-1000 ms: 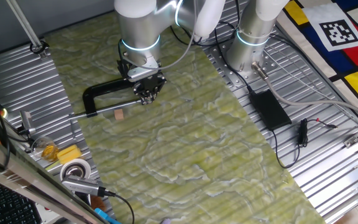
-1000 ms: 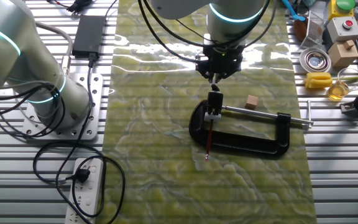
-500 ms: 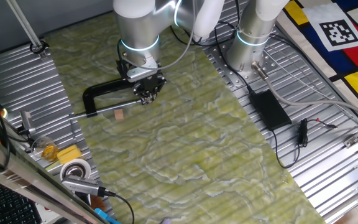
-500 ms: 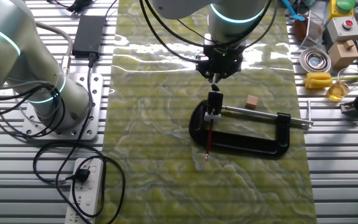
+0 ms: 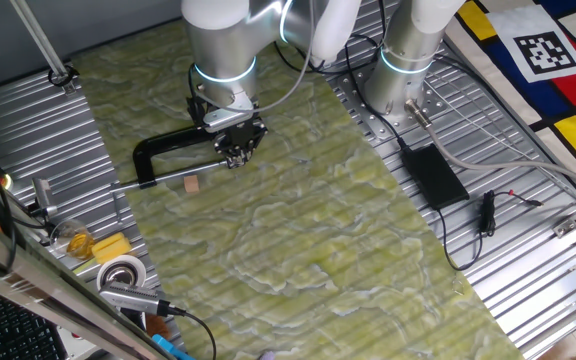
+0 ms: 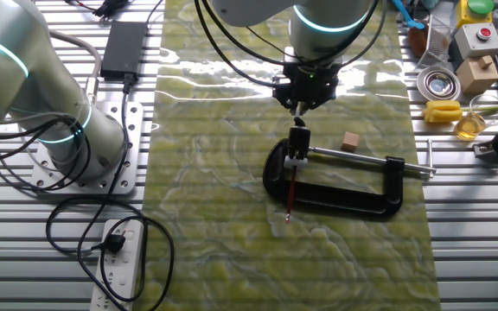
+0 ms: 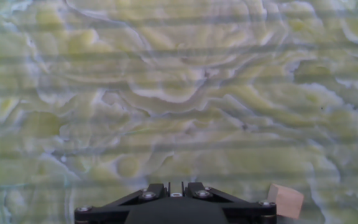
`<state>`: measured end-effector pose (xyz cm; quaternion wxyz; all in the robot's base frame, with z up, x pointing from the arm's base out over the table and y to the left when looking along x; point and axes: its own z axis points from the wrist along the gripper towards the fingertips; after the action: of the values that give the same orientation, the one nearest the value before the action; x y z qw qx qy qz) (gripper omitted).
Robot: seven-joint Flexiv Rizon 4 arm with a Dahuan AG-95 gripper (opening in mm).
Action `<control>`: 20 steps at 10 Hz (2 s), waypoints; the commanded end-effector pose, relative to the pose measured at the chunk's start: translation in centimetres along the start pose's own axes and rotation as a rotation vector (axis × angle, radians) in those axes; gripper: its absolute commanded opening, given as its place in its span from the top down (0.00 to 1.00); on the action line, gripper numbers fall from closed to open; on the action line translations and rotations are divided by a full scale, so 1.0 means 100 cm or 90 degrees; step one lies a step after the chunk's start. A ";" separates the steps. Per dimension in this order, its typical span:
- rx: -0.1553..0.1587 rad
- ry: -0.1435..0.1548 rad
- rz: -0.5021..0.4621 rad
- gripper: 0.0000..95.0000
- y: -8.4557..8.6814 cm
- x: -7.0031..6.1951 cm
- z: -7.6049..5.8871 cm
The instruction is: Sharpen the pencil with a pencil sharpener
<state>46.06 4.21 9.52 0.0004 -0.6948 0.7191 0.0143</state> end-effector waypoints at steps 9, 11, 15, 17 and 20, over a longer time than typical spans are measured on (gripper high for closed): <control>-0.003 0.004 -0.002 1.00 0.000 0.000 0.000; -0.009 0.005 0.003 1.00 0.001 0.000 -0.001; -0.011 0.002 0.013 1.00 0.006 0.001 0.000; -0.009 0.001 0.019 1.00 0.007 0.001 0.001; -0.008 0.002 0.028 1.00 0.009 -0.002 0.004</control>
<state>45.12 4.48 9.05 -0.0063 -0.6779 0.7349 0.0181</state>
